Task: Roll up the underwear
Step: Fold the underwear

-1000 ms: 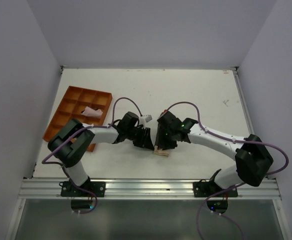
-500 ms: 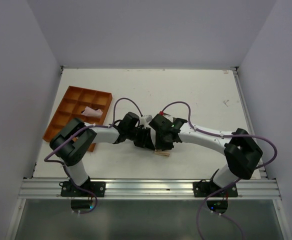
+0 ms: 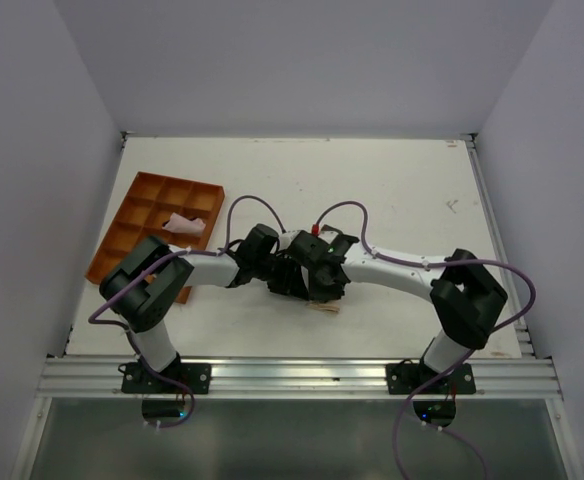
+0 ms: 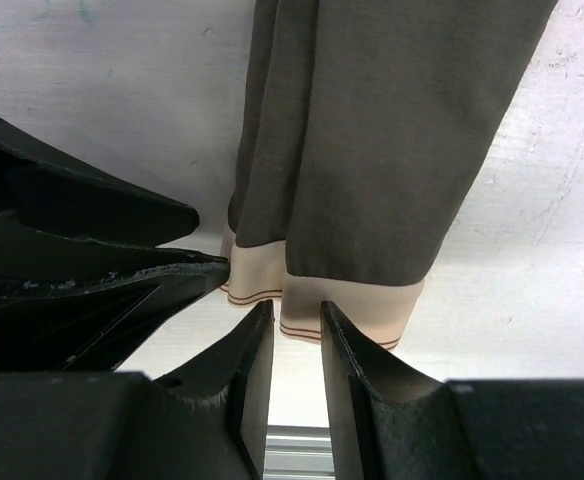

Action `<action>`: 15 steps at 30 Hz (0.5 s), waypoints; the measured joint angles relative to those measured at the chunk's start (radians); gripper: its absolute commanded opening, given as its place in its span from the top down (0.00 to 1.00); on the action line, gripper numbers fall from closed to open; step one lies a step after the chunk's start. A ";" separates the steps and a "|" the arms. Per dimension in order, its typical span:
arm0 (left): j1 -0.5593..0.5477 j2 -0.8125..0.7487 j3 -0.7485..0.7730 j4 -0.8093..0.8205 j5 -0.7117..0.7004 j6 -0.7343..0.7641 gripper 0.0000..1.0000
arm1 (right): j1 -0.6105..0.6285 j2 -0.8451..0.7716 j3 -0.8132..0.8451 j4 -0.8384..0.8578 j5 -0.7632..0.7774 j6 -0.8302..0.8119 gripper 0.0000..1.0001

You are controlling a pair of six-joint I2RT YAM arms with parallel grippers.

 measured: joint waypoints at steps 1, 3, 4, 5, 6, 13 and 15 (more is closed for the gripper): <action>0.000 0.000 0.000 0.000 0.000 0.000 0.66 | 0.002 0.005 0.004 -0.003 0.005 0.001 0.71; 0.000 0.000 0.000 0.000 0.000 0.000 0.66 | 0.005 0.013 0.010 -0.010 0.012 0.003 0.72; 0.000 0.000 0.000 0.000 0.000 -0.001 0.67 | 0.008 0.016 0.013 -0.013 0.013 0.003 0.75; 0.000 0.000 0.000 0.000 0.000 -0.001 0.66 | 0.009 0.019 0.016 -0.018 0.016 0.004 0.76; 0.000 0.000 0.000 0.001 0.000 -0.002 0.66 | 0.008 0.022 0.018 -0.019 0.017 0.005 0.79; -0.006 0.000 0.000 0.007 0.000 -0.016 0.66 | 0.009 0.040 0.030 -0.029 0.020 0.016 0.99; -0.006 0.000 0.000 0.008 0.000 -0.017 0.66 | 0.009 0.040 0.033 -0.032 0.021 0.018 1.00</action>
